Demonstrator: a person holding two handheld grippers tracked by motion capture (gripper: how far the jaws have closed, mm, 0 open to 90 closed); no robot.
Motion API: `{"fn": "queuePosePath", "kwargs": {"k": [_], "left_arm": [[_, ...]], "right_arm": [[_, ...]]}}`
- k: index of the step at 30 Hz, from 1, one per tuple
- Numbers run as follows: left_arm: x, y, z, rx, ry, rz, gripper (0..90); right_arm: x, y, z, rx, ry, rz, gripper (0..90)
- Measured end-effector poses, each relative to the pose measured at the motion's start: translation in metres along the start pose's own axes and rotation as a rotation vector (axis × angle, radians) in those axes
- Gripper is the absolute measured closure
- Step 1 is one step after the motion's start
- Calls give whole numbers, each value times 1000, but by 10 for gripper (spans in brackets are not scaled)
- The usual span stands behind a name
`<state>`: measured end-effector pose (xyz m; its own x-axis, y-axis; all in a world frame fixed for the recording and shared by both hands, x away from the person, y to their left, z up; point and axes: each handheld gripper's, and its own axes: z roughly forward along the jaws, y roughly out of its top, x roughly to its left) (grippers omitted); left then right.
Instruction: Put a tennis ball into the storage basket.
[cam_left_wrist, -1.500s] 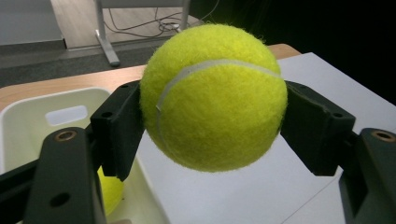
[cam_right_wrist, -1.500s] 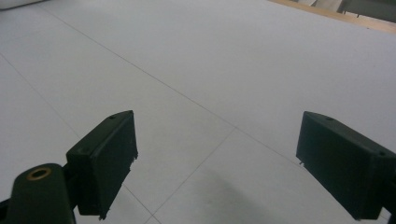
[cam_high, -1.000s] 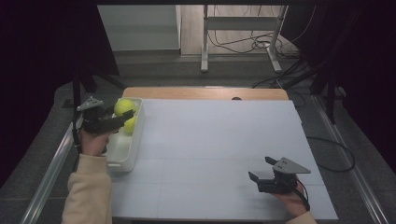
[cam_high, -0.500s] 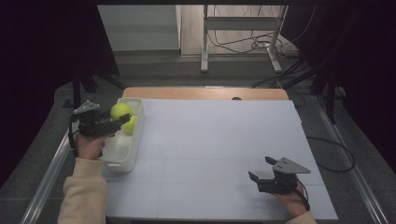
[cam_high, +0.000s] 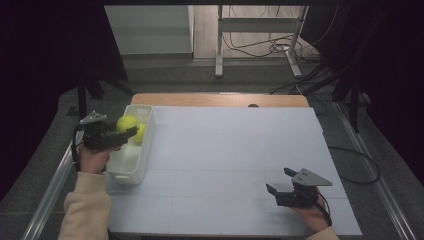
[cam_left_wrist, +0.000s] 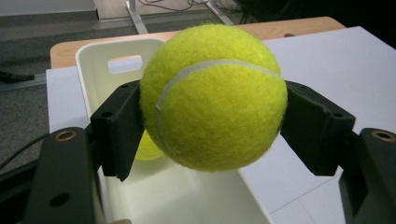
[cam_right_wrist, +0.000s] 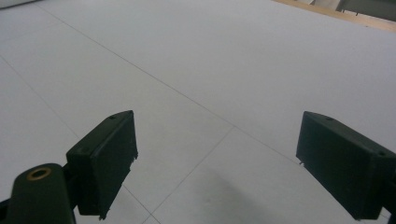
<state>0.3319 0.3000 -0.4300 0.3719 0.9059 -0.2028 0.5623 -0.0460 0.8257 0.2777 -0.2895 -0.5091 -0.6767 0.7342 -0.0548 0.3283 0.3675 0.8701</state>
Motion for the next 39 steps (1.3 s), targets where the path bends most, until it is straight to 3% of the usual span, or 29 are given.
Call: {"fn": "queuePosePath", "kwargs": {"k": [27,39], "left_arm": [[7,-10,16,145,40,30,264],[9,-13,21,181,52,34,263]], "right_arm": [[0,0,0,6,1,-1,126],[-1,-1,1,10,0,2,126]]}}
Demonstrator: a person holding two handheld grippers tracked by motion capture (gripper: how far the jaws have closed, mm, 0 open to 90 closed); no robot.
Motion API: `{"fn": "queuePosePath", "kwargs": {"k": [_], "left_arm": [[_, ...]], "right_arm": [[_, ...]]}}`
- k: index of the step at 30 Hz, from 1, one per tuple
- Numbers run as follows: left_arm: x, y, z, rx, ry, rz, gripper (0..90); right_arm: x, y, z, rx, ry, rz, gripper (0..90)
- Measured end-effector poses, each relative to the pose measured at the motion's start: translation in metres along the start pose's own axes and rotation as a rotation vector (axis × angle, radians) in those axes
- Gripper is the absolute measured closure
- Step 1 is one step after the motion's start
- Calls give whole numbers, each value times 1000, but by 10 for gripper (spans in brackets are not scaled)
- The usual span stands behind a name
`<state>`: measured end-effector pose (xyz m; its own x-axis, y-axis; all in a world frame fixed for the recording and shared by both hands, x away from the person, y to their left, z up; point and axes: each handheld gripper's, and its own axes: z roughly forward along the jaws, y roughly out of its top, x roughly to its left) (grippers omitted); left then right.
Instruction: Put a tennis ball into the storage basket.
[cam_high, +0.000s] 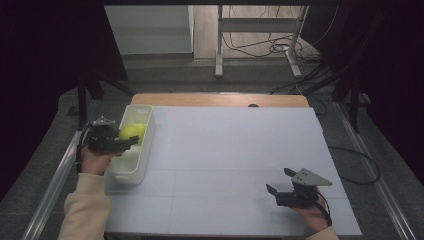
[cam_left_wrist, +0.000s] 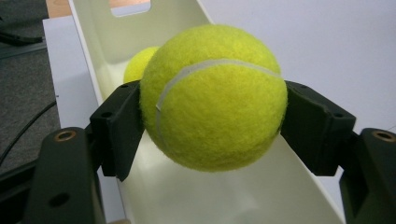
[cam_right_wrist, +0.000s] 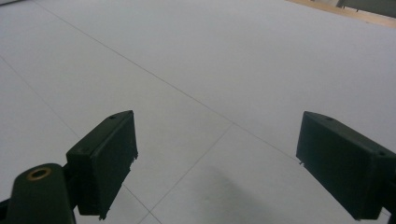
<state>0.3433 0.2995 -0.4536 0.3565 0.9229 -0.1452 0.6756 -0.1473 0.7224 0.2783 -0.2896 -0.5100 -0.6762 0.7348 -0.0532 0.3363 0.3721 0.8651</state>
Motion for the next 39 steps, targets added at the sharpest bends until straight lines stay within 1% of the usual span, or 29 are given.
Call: {"fn": "queuePosePath", "kwargs": {"k": [12,18,19,21,24,29,35,39], "left_arm": [[2,-1,-1,-1,3,-9,262],[3,-1,1,7,2,-14,256],[3,0,0,-4,-3,-25,226],[3,1,-3,-22,10,-36,164],[4,1,-6,-48,15,-48,122],[4,2,-7,-63,11,-44,107],[0,4,-8,-80,3,-34,107],[-6,6,-9,-105,-15,-25,107]], "right_arm": [[0,0,0,1,-1,1,126],[0,0,0,2,-2,1,126],[0,0,0,2,-2,0,126],[0,0,0,0,-1,1,126],[0,0,0,1,-3,0,126],[0,0,0,2,-2,-1,126],[0,0,0,0,-1,0,126],[-1,0,0,0,1,3,126]]}}
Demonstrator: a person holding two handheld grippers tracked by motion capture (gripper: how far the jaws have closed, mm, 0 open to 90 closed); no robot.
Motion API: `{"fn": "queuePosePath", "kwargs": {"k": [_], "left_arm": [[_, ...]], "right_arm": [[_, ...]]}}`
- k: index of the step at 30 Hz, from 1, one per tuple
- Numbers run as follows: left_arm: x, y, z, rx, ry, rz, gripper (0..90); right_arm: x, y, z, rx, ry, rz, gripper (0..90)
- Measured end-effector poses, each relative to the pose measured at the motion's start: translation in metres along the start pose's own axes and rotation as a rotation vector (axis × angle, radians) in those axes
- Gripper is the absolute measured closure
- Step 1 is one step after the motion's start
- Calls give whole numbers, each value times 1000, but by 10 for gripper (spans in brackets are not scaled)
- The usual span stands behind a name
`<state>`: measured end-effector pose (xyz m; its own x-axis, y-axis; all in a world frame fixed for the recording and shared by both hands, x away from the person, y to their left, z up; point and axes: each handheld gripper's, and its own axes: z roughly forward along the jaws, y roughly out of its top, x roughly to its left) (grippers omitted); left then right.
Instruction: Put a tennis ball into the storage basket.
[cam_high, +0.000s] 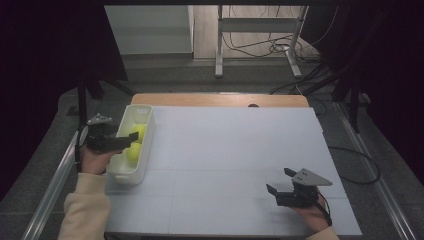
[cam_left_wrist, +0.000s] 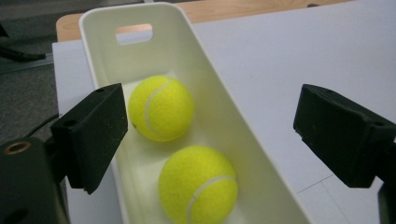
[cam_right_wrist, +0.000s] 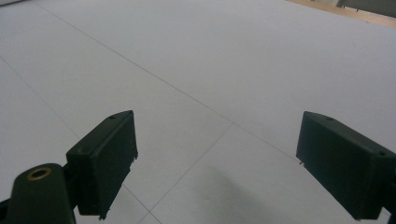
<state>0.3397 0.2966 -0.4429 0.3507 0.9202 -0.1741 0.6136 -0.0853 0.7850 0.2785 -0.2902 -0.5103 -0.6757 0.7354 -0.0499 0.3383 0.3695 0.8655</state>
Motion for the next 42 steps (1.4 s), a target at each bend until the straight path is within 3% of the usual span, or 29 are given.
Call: {"fn": "queuePosePath", "kwargs": {"k": [8,18,28,39,42], "left_arm": [[-12,4,-3,-27,-28,24,107],[-25,4,-15,-82,-97,47,106],[-40,-7,-15,-90,-169,58,105],[-63,-18,-29,-135,-226,113,109],[-76,-22,-30,-159,-232,132,116]], "right_arm": [[-1,-1,1,1,7,5,126],[-4,-4,3,9,29,26,126],[-3,-4,1,3,33,24,126],[-1,-4,0,1,37,15,128],[-1,-4,0,11,34,8,128]]}}
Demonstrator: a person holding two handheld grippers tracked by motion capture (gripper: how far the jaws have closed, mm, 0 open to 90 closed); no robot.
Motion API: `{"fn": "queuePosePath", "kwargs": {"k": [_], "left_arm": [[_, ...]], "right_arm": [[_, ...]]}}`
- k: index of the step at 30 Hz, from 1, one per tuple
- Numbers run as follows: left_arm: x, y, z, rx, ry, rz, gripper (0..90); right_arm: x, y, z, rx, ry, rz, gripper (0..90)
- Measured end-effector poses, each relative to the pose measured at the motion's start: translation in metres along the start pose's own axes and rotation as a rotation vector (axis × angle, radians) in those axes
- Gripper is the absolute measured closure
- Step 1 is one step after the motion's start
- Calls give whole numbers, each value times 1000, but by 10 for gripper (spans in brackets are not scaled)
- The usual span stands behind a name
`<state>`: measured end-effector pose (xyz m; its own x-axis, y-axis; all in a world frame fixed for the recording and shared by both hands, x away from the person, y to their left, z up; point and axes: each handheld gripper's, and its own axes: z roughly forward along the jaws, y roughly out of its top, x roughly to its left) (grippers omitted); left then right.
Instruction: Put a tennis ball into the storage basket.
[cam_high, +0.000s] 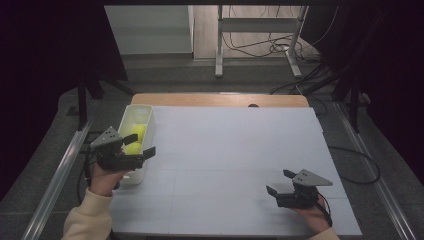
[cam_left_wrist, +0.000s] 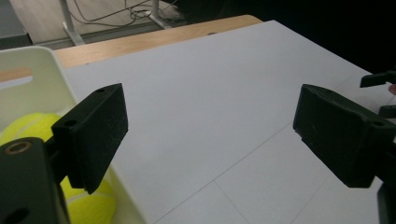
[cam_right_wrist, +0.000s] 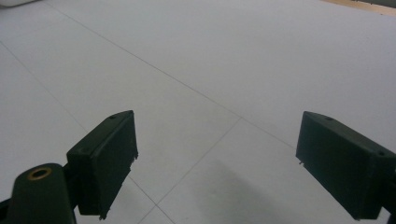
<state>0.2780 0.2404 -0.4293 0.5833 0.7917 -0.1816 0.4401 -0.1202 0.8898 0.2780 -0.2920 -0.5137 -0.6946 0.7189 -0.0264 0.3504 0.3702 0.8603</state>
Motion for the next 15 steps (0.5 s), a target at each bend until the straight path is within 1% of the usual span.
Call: {"fn": "queuePosePath", "kwargs": {"k": [1,2,5,9,10,15], "left_arm": [[0,0,0,0,0,0,116],[-3,-1,1,-1,-8,3,116],[-11,-4,4,-1,-29,18,116],[-17,-8,8,2,-51,40,115],[-20,-10,9,1,-65,48,115],[-29,-18,12,12,-87,74,119]], "right_arm": [[1,0,0,-2,2,-1,128],[1,0,0,-2,2,-1,128],[1,0,-1,-2,1,-3,128],[0,0,0,-3,7,0,127],[0,0,0,-4,9,-1,128],[1,1,1,-2,21,-7,127]]}}
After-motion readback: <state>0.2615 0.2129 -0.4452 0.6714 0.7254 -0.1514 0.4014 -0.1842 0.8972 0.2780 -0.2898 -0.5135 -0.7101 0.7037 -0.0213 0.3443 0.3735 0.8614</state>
